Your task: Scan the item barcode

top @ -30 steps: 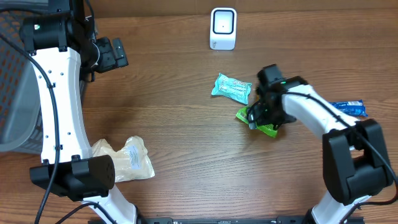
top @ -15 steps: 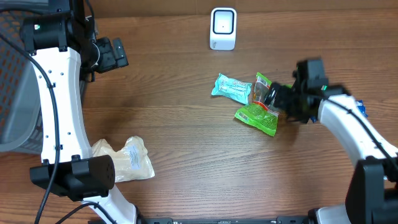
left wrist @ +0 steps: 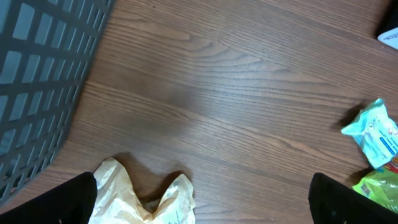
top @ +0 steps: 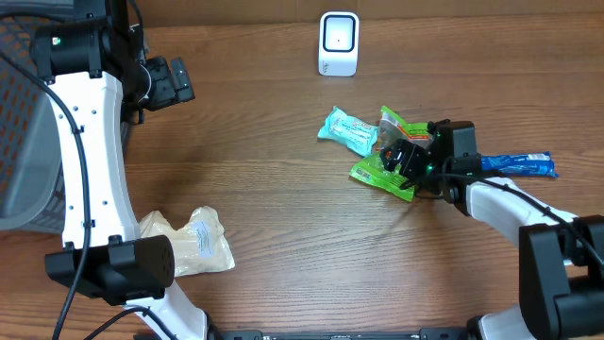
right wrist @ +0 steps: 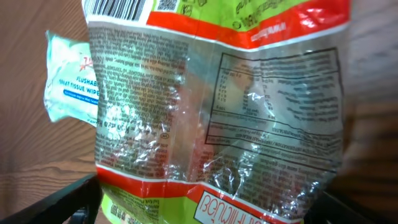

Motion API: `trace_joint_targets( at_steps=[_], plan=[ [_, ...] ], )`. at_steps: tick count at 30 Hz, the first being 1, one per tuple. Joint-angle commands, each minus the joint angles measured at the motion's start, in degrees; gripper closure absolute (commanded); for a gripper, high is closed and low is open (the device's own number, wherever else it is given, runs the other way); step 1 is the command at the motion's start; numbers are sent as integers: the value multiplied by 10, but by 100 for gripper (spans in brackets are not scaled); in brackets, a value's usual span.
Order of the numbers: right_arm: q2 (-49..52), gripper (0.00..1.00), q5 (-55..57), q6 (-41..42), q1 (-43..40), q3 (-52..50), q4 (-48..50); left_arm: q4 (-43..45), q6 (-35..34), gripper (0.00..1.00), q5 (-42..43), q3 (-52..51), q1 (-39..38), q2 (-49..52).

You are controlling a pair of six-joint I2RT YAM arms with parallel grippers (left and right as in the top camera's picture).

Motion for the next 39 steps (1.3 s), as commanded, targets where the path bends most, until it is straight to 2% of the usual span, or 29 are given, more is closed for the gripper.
trace_joint_targets(
  at_steps=[1, 3, 4, 5, 9, 10, 14, 18, 22, 28, 32, 39],
  plan=[
    [61, 23, -1, 3, 12, -14, -12, 0, 15, 0, 2, 8, 3, -8],
    [60, 58, -3, 4, 9, -13, -17, 0, 15, 0, 2, 8, 3, -8],
    [59, 65, -16, 3, 4, -13, -17, 0, 15, 0, 2, 8, 3, -8],
    [56, 66, -23, 3, 1, -12, -19, 0, 15, 0, 2, 8, 3, -8],
    [16, 85, -57, -29, -22, 5, -64, 0, 15, 0, 2, 8, 3, -8],
    [-4, 95, -57, -31, -28, 20, -99, 0, 15, 0, 2, 8, 3, -8],
    [-59, 96, -97, -129, -34, 100, -218, 0, 15, 0, 2, 8, 3, -8],
    [-81, 96, -146, -274, -29, 225, -381, 0, 15, 0, 2, 8, 3, -8],
    [-90, 96, -184, -357, -23, 306, -446, 0, 15, 0, 2, 8, 3, -8],
    [-108, 96, -341, -491, -23, 329, -439, 0, 15, 0, 2, 8, 3, -8],
    [-108, 96, -385, -497, -23, 329, -398, 0, 15, 0, 2, 8, 3, -8],
    [-111, 96, -361, -473, -23, 340, -323, 0, 15, 0, 2, 8, 3, -8]
  ],
)
